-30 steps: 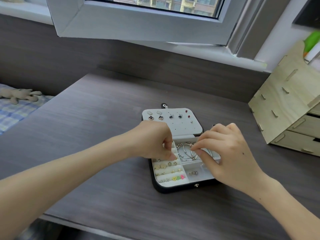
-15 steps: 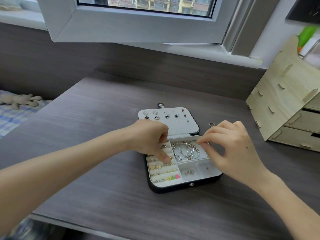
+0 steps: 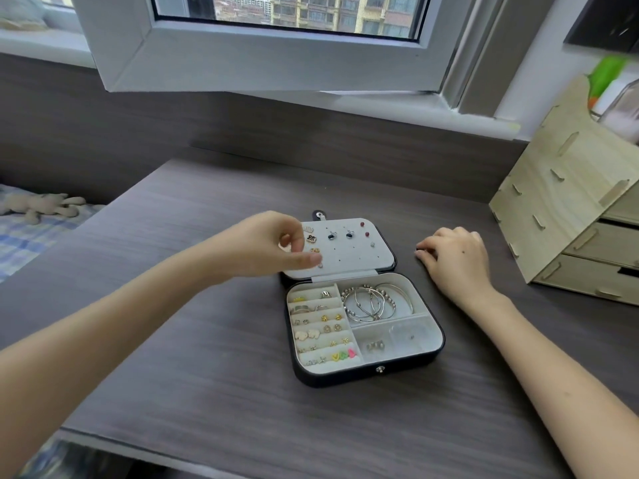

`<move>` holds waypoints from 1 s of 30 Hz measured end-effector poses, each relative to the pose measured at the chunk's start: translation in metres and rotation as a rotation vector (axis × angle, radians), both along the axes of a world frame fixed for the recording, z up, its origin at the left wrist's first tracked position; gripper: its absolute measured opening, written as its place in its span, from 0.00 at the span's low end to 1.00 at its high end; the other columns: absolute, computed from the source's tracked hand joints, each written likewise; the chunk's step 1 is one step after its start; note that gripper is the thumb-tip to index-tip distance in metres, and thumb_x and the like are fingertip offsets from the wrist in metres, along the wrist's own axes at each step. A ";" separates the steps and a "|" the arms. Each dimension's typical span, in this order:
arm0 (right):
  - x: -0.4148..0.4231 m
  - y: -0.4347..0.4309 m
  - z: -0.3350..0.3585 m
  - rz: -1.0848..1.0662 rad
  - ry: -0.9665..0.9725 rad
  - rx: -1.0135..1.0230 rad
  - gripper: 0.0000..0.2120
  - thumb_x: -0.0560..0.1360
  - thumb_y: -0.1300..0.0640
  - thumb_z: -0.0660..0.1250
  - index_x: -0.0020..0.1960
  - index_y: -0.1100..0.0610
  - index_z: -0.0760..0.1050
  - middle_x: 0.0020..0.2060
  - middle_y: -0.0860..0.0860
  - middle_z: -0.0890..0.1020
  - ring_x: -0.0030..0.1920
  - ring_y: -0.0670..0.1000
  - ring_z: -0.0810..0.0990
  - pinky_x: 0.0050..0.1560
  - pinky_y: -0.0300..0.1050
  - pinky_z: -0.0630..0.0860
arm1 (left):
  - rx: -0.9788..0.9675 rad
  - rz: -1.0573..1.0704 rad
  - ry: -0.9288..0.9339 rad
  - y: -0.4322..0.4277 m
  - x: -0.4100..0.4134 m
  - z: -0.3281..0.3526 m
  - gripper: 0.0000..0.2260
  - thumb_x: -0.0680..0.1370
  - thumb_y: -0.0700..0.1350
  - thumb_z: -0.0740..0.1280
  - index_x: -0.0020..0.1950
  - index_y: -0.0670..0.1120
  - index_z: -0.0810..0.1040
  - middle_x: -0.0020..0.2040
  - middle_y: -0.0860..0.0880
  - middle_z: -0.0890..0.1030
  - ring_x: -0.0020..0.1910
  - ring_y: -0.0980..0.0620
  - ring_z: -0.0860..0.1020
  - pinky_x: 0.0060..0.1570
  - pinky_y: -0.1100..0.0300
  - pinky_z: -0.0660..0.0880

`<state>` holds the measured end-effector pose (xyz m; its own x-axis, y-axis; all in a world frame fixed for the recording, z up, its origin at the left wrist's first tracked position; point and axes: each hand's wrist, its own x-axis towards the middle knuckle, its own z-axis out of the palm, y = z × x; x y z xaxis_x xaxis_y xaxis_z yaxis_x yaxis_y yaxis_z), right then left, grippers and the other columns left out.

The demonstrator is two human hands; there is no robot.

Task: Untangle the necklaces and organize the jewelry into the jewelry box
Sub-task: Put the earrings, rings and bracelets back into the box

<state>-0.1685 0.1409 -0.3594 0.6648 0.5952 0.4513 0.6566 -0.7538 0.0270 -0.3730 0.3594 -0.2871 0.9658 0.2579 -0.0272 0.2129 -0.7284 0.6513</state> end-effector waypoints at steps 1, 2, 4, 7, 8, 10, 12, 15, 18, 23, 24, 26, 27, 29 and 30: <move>0.002 0.000 -0.001 0.029 -0.015 0.005 0.02 0.70 0.60 0.73 0.41 0.59 0.84 0.38 0.58 0.82 0.40 0.62 0.77 0.43 0.49 0.66 | -0.053 0.031 -0.013 0.003 -0.002 -0.001 0.14 0.72 0.53 0.71 0.34 0.47 0.72 0.32 0.54 0.67 0.30 0.58 0.64 0.31 0.64 0.60; 0.003 0.000 -0.003 0.061 -0.044 -0.002 0.01 0.68 0.62 0.74 0.38 0.60 0.83 0.35 0.58 0.82 0.37 0.61 0.77 0.41 0.49 0.68 | -0.097 0.050 -0.024 0.005 -0.004 -0.002 0.14 0.72 0.52 0.71 0.34 0.47 0.72 0.32 0.54 0.67 0.30 0.56 0.64 0.32 0.62 0.60; 0.004 0.000 -0.005 0.102 -0.133 -0.054 0.05 0.64 0.66 0.76 0.33 0.61 0.80 0.29 0.58 0.79 0.31 0.60 0.76 0.35 0.48 0.70 | -0.155 0.068 -0.038 0.008 -0.008 -0.004 0.12 0.73 0.50 0.71 0.33 0.48 0.73 0.32 0.53 0.68 0.31 0.56 0.64 0.33 0.61 0.61; 0.003 0.002 -0.003 0.085 -0.174 -0.083 0.07 0.68 0.66 0.69 0.31 0.62 0.77 0.26 0.58 0.77 0.29 0.59 0.75 0.33 0.48 0.71 | -0.183 0.056 -0.047 0.006 -0.013 -0.009 0.10 0.73 0.48 0.72 0.35 0.48 0.75 0.33 0.53 0.70 0.31 0.57 0.66 0.34 0.63 0.64; 0.001 0.004 -0.001 0.057 -0.136 -0.024 0.08 0.70 0.64 0.65 0.33 0.63 0.78 0.28 0.59 0.79 0.31 0.60 0.76 0.35 0.50 0.72 | -0.178 0.044 -0.055 0.004 -0.015 -0.011 0.09 0.73 0.47 0.72 0.35 0.48 0.76 0.33 0.53 0.70 0.31 0.58 0.66 0.34 0.64 0.64; -0.015 0.007 0.010 0.067 0.035 0.195 0.11 0.75 0.61 0.61 0.40 0.62 0.81 0.36 0.58 0.83 0.39 0.60 0.79 0.43 0.51 0.72 | -0.155 0.021 -0.065 -0.003 -0.017 -0.017 0.08 0.71 0.48 0.73 0.35 0.49 0.77 0.34 0.52 0.71 0.32 0.58 0.66 0.34 0.65 0.64; -0.045 0.012 0.032 0.195 0.318 0.444 0.09 0.77 0.60 0.64 0.43 0.58 0.82 0.40 0.49 0.84 0.41 0.46 0.80 0.45 0.41 0.72 | -0.141 0.006 -0.059 -0.010 -0.019 -0.023 0.07 0.70 0.48 0.74 0.35 0.50 0.79 0.35 0.53 0.71 0.33 0.59 0.67 0.35 0.66 0.65; -0.096 0.019 0.059 0.434 0.697 0.448 0.06 0.76 0.59 0.67 0.44 0.54 0.83 0.38 0.42 0.84 0.40 0.37 0.79 0.42 0.28 0.71 | -0.112 0.026 -0.053 -0.020 -0.016 -0.030 0.06 0.68 0.48 0.75 0.35 0.53 0.79 0.37 0.56 0.73 0.36 0.59 0.71 0.40 0.65 0.68; -0.117 0.024 0.058 0.522 0.722 0.236 0.06 0.75 0.57 0.67 0.46 0.51 0.83 0.39 0.37 0.81 0.46 0.39 0.79 0.49 0.31 0.73 | -0.060 0.053 -0.032 -0.024 -0.014 -0.029 0.07 0.67 0.49 0.76 0.33 0.55 0.79 0.39 0.57 0.74 0.41 0.61 0.72 0.40 0.64 0.67; -0.115 0.031 0.051 0.538 0.562 0.136 0.05 0.76 0.55 0.67 0.45 0.49 0.82 0.37 0.36 0.79 0.46 0.43 0.74 0.54 0.37 0.66 | 0.115 -0.033 -0.009 -0.031 -0.017 -0.021 0.02 0.68 0.50 0.74 0.37 0.55 0.82 0.39 0.54 0.71 0.38 0.58 0.69 0.41 0.60 0.61; -0.114 0.032 0.051 0.535 0.568 0.144 0.06 0.76 0.55 0.67 0.44 0.49 0.82 0.37 0.37 0.79 0.46 0.43 0.73 0.53 0.37 0.66 | 0.148 -0.051 -0.012 -0.032 -0.017 -0.020 0.02 0.69 0.50 0.73 0.38 0.56 0.81 0.39 0.55 0.71 0.38 0.58 0.68 0.43 0.60 0.60; -0.114 0.033 0.050 0.535 0.601 0.144 0.05 0.76 0.54 0.67 0.44 0.48 0.82 0.37 0.38 0.79 0.46 0.43 0.73 0.51 0.37 0.68 | 0.200 -0.076 0.005 -0.032 -0.014 -0.017 0.01 0.71 0.50 0.72 0.40 0.55 0.82 0.39 0.56 0.71 0.38 0.58 0.68 0.45 0.60 0.60; -0.114 0.034 0.050 0.533 0.623 0.141 0.05 0.75 0.54 0.67 0.44 0.48 0.82 0.38 0.38 0.80 0.47 0.44 0.74 0.51 0.39 0.69 | 0.223 -0.090 0.024 -0.031 -0.013 -0.016 0.01 0.72 0.50 0.72 0.41 0.55 0.82 0.39 0.57 0.71 0.39 0.58 0.68 0.46 0.60 0.60; -0.114 0.033 0.049 0.526 0.668 0.142 0.06 0.76 0.55 0.67 0.43 0.46 0.80 0.38 0.38 0.80 0.47 0.44 0.74 0.51 0.42 0.72 | 0.265 -0.122 0.078 -0.030 -0.009 -0.015 0.03 0.73 0.51 0.70 0.44 0.53 0.81 0.39 0.58 0.70 0.41 0.57 0.68 0.47 0.60 0.60; -0.114 0.033 0.048 0.524 0.689 0.144 0.06 0.76 0.55 0.66 0.43 0.45 0.80 0.38 0.38 0.80 0.48 0.44 0.74 0.51 0.43 0.72 | 0.293 -0.140 0.097 -0.031 -0.007 -0.014 0.04 0.74 0.51 0.69 0.44 0.53 0.81 0.39 0.58 0.70 0.43 0.57 0.68 0.48 0.60 0.60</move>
